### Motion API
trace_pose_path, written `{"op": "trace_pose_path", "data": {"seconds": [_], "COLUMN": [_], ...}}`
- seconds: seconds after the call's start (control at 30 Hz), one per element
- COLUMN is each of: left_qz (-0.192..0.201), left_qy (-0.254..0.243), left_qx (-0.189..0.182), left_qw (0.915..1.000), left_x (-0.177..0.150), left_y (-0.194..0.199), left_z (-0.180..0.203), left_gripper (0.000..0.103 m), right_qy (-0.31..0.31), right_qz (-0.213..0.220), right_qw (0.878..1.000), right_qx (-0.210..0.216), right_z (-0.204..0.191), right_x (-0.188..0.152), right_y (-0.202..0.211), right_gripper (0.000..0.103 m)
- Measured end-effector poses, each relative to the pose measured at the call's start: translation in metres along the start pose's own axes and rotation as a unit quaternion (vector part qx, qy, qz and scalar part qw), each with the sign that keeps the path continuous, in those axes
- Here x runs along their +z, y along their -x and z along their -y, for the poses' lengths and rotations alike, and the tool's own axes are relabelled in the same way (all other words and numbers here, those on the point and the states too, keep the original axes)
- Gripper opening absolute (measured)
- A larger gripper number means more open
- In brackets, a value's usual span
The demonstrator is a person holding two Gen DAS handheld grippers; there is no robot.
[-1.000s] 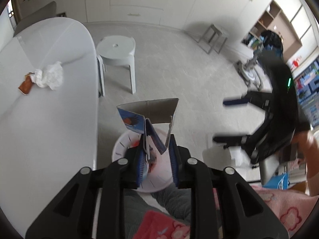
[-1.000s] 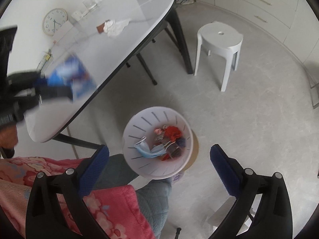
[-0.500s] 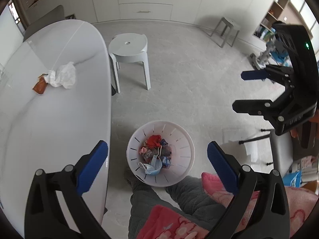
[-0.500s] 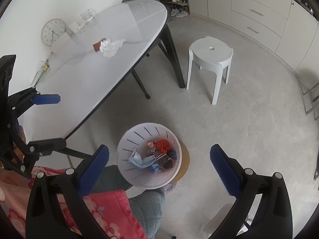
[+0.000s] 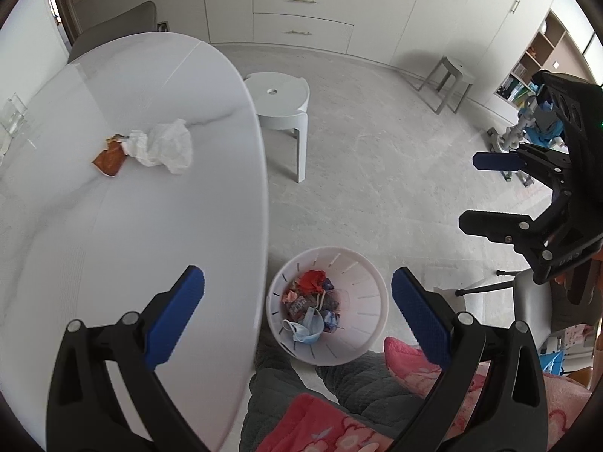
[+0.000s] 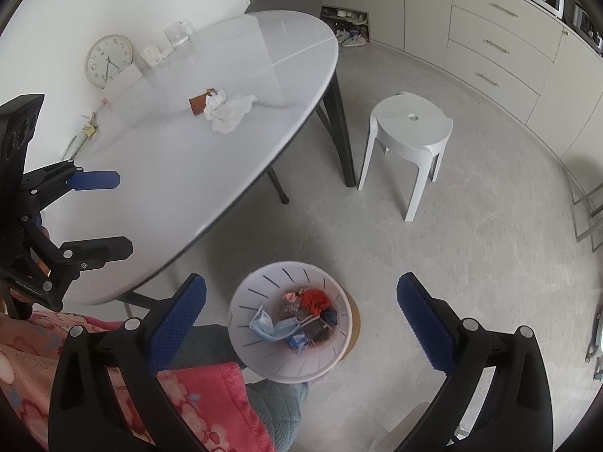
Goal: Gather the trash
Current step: 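Move both tools back over the table toward the tissue and brown wrapper, then grasp the white tissue with the right gripper while the left gripper grasps the brown wrapper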
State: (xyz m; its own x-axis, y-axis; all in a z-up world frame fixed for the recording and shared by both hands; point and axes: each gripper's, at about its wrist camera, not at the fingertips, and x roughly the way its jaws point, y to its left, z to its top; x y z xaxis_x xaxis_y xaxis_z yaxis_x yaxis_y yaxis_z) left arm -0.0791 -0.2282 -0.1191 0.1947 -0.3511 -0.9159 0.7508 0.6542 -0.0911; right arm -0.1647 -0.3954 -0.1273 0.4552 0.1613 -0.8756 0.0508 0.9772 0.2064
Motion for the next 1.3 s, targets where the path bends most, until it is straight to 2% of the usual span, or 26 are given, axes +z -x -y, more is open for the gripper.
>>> {"op": "trace_pose_path", "data": {"seconds": [0.2,0.37,0.5,0.67,0.83,0.97,1.1,1.17,1.2,1.3], "left_qz": [0.008,0.017,0.021,0.019,0.014,0.011,0.009,0.009,0.010,0.015], "left_qy": [0.016,0.047,0.074,0.118,0.156,0.170,0.170,0.162,0.157,0.144], "left_qx": [0.016,0.040,0.066,0.092,0.101,0.102,0.100,0.104,0.105,0.105], "left_qw": [0.9997,0.9980,0.9948,0.9886,0.9825,0.9801,0.9804,0.9813,0.9820,0.9839], "left_x": [0.003,0.004,0.002,-0.007,-0.018,-0.022,-0.017,-0.013,-0.010,0.000], "left_y": [0.005,0.011,0.014,0.012,0.005,-0.002,-0.013,-0.017,-0.019,-0.023], "left_z": [-0.034,-0.081,-0.124,-0.180,-0.224,-0.247,-0.258,-0.259,-0.260,-0.259], "left_gripper": [0.095,0.096,0.095,0.096,0.096,0.095,0.096,0.095,0.095,0.096], "right_qy": [0.005,0.021,0.037,0.057,0.009,-0.028,-0.025,-0.017,-0.014,-0.013], "right_qz": [0.000,0.006,-0.001,-0.018,-0.029,-0.041,-0.067,-0.083,-0.085,-0.078], "right_qw": [1.000,1.000,0.999,0.998,1.000,0.999,0.996,0.995,0.995,0.996], "right_qx": [0.003,0.013,0.023,0.015,-0.004,-0.023,-0.049,-0.053,-0.052,-0.051], "right_z": [-0.022,-0.054,-0.085,-0.117,-0.130,-0.131,-0.134,-0.137,-0.137,-0.130], "right_x": [0.026,0.071,0.117,0.167,0.209,0.224,0.228,0.227,0.225,0.220], "right_y": [-0.014,-0.042,-0.082,-0.135,-0.189,-0.217,-0.237,-0.244,-0.245,-0.240], "right_gripper": [0.101,0.101,0.101,0.101,0.100,0.100,0.087,0.077,0.065,0.048]}}
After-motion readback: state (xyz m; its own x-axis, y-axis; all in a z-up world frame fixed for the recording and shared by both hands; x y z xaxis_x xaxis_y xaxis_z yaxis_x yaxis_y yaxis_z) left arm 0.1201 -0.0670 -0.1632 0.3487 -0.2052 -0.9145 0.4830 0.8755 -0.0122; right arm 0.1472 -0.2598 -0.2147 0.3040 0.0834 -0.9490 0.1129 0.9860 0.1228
